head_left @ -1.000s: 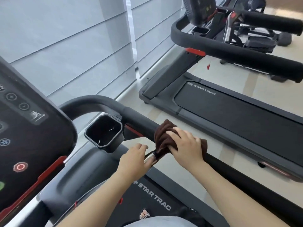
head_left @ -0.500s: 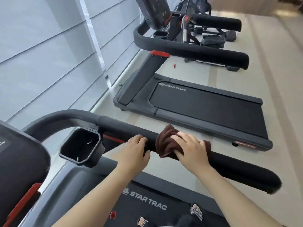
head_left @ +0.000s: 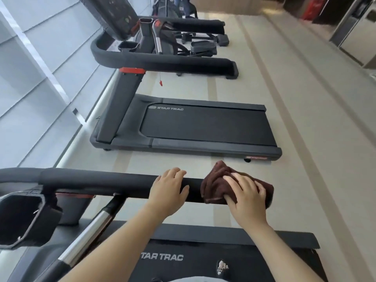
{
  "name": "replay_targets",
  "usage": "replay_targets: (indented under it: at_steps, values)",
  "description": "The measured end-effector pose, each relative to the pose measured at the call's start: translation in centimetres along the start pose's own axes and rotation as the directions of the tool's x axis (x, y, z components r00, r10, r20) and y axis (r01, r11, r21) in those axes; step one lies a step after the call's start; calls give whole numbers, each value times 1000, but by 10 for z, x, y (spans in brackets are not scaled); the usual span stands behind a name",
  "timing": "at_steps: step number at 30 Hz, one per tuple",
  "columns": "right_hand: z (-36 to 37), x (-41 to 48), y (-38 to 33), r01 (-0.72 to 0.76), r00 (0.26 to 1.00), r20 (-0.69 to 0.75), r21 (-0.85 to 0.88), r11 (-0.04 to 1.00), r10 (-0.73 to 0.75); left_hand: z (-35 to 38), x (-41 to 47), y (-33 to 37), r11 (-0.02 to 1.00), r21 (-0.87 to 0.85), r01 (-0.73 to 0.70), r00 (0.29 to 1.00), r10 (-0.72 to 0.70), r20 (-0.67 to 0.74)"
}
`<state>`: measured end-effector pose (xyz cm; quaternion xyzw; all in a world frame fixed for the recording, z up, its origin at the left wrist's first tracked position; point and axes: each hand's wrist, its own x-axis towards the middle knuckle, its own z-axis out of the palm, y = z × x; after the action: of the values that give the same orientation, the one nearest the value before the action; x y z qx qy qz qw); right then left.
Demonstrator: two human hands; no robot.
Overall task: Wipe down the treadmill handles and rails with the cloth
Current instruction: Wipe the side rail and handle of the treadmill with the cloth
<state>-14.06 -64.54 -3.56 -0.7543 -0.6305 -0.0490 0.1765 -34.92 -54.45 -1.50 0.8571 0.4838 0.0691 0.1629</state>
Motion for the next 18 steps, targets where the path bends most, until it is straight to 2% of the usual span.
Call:
replay_targets:
  at_steps: [5,8,13,18]
  values:
    - [-5,-5,25,-17,999,-29,29,999,18,19,5,24,997,73,31,998,-36,56]
    - [-6,3,23,13,1000,-9,28,1000,-12,21,2,28,995,74,73,996,-75,36]
    - [-4,22,7,188,980,58,74,979,-192,12,-12,24,980,53,191,981,-190,-30]
    - [8,33,-29,349,924,117,130,928,-364,-3,-46,6,911,58,408,910,-400,-112]
